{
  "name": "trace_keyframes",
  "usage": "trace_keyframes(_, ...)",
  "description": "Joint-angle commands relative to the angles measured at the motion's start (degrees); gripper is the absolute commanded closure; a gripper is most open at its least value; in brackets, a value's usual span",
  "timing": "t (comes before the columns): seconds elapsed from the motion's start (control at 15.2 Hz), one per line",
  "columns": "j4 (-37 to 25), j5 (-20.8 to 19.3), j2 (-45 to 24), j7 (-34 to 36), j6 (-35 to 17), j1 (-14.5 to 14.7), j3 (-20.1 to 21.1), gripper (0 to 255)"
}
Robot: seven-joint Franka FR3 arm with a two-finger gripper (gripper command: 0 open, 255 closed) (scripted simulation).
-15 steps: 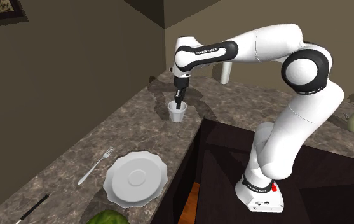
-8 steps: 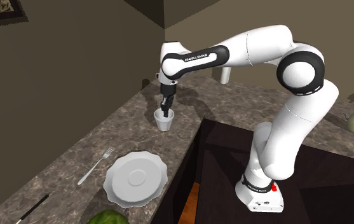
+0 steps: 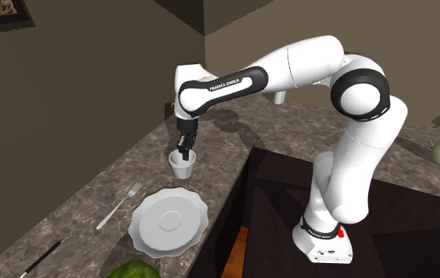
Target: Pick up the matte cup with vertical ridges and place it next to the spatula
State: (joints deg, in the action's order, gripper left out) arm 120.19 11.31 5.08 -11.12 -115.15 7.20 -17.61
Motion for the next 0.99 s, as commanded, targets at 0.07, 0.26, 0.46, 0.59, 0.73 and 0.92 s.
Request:
trace_keyframes(0.07,-2.7,1.2,-3.2,2.8,-1.0,1.7,1.8,255)
trace_keyframes(0.26,-6.0,2.3,-6.8,5.6,-1.7,3.3,3.4,255)
trace_keyframes(0.46,-9.9,3.1,-10.7,8.3,-2.2,4.9,4.9,255)
trace_keyframes(0.59,-12.9,3.6,-13.4,10.1,-2.3,5.9,5.9,255)
trace_keyframes(0.73,-16.1,3.9,-16.3,11.9,-2.2,6.8,6.7,255)
trace_keyframes(0.92,-21.7,4.3,-20.9,14.6,-1.7,8.1,7.9,255)
